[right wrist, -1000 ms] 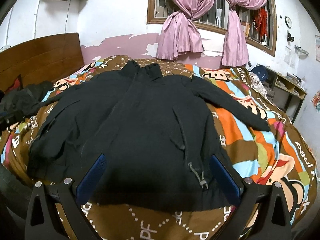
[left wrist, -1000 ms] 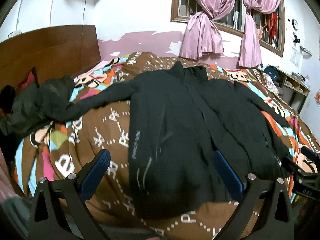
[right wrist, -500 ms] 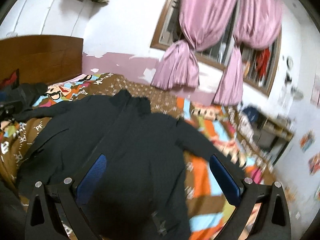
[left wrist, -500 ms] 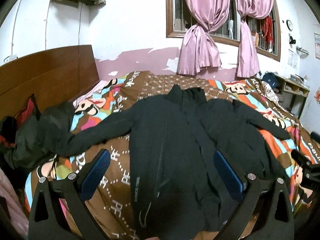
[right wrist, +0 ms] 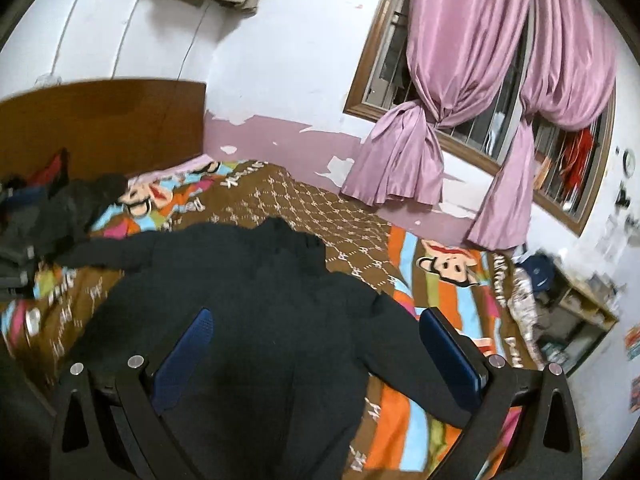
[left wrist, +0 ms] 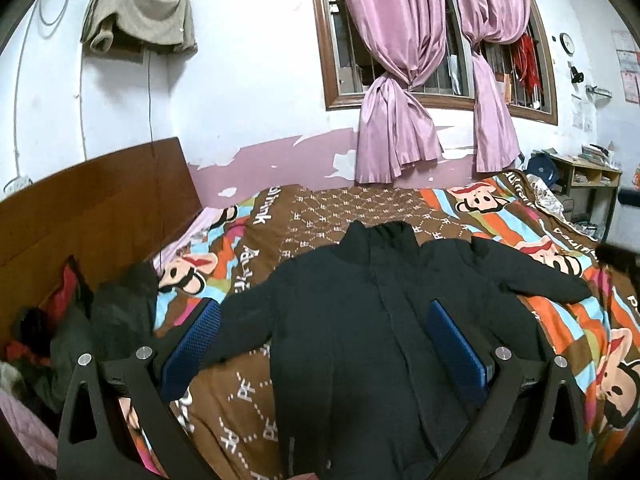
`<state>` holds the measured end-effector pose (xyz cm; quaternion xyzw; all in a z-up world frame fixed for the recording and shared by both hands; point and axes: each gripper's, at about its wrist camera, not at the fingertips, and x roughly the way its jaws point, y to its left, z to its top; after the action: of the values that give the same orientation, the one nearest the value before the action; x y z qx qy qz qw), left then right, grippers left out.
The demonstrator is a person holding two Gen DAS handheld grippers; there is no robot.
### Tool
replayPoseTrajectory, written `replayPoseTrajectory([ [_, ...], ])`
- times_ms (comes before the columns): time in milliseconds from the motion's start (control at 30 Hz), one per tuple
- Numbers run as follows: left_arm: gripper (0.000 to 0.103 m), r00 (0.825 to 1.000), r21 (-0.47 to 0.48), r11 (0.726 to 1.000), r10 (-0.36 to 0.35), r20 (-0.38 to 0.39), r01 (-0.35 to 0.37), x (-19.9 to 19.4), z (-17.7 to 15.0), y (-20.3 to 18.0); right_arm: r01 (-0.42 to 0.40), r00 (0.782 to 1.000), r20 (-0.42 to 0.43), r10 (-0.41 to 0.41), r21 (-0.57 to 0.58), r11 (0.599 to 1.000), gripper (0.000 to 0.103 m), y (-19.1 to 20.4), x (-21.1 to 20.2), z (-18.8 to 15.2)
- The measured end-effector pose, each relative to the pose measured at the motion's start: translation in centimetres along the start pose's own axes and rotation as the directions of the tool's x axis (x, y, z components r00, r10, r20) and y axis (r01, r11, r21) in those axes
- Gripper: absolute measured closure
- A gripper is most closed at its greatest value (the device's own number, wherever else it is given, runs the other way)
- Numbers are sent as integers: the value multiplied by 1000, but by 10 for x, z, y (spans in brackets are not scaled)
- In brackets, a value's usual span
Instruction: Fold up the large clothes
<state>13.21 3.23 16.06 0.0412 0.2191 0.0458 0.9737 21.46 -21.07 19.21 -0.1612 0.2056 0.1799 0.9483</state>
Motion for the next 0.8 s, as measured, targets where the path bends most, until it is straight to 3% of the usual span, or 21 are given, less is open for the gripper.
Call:
replayPoseTrajectory([
  [133, 2, 1000, 25, 1000, -1, -5, 2, 27, 9, -7, -4, 1000, 16, 3, 54, 999, 0, -26, 32, 14],
  [233, 2, 1000, 44, 999, -1, -13, 1, 53, 13, -15, 59, 998, 21, -61, 87, 995, 0, -49, 58, 19],
  [367, 2, 999, 51, 999, -14, -48, 17, 98, 11, -27, 107, 994, 0, -110, 249, 963, 0, -97, 94, 4],
  [533, 2, 991, 51, 997, -59, -117, 65, 158, 9, -50, 168, 985, -102, -136, 454, 875, 0, -174, 147, -46],
  [667, 2, 971, 32, 988, -140, -194, 149, 212, 3, -75, 294, 952, -222, -208, 490, 821, 0, -223, 177, -98],
  [800, 2, 944, -18, 976, -215, -252, 217, 255, -3, -102, 398, 908, -370, -195, 621, 675, 0, -275, 191, -175],
])
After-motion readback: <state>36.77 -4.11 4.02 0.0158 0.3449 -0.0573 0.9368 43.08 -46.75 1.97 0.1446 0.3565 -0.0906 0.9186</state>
